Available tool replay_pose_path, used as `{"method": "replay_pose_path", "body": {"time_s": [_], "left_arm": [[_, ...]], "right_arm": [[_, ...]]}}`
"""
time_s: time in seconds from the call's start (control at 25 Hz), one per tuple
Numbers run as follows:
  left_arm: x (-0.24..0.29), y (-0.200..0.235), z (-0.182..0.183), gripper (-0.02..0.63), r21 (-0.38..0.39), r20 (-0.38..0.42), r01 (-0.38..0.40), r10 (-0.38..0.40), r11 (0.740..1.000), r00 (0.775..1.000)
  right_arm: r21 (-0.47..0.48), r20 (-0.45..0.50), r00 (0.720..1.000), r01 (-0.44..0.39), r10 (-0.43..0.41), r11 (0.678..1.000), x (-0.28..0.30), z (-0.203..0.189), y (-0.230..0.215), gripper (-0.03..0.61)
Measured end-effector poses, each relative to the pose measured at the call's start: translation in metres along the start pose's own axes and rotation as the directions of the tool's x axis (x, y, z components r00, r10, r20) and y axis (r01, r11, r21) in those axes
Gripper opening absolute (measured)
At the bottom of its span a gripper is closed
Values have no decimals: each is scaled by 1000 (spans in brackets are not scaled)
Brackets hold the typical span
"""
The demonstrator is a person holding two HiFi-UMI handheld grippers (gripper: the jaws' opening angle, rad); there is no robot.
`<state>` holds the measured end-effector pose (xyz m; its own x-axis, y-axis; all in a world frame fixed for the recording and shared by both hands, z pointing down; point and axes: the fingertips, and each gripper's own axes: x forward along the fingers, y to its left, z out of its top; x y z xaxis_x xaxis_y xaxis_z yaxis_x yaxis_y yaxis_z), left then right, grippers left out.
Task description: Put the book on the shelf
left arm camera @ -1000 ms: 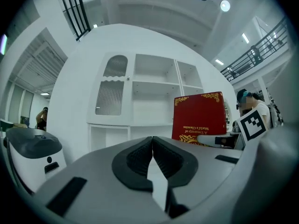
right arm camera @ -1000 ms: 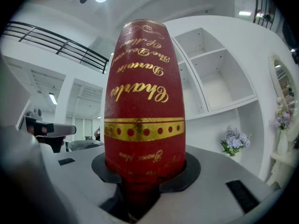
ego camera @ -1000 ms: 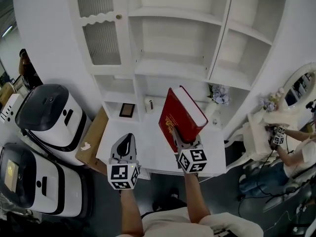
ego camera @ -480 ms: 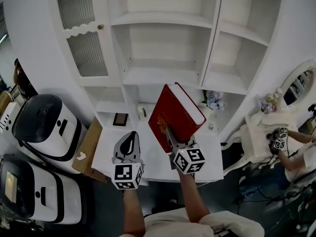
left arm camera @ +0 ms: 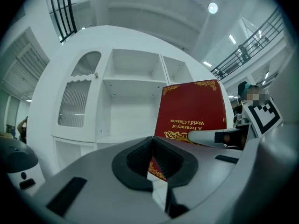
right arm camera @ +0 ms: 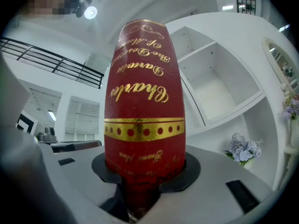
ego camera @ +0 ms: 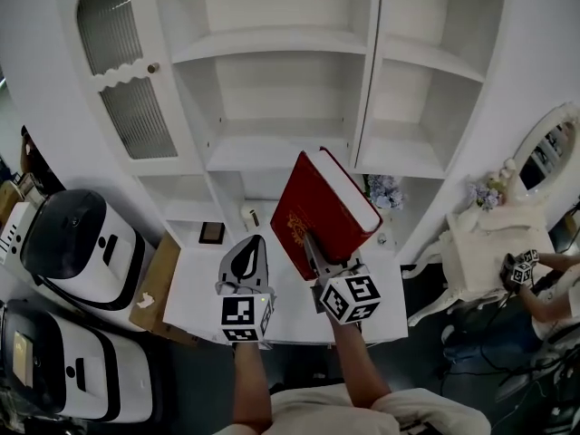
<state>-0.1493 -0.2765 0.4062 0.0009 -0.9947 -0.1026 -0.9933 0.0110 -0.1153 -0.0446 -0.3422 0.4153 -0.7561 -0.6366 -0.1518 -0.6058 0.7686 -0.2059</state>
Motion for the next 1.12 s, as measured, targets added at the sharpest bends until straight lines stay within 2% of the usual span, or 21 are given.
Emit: {"method": "replay_pose_path", "body": {"time_s": [0.28,0.44,0.68,0.92,1.12], "left_arm": [[31,-1,16,17,3,46,113,-113,994,993],[42,7,14,17,21,32,201,-202,979,979],[59,16,14,17,27,42,263,-264,964,964],[69,29,22,17,49,38,256,-257,966,966],[71,32,31,17,26,52,243,-244,970,968]], "right_arm": [[-10,32,994,109,-109,994,5,9,-17,190],[11,61,978,200,-201,980,5,9,-16,190],[37,94,957,271,-274,962,6,13,-10,190],[38,82,961,262,-264,964,33,31,-5,190],[12,79,968,239,-239,971,45,57,-5,190]]}}
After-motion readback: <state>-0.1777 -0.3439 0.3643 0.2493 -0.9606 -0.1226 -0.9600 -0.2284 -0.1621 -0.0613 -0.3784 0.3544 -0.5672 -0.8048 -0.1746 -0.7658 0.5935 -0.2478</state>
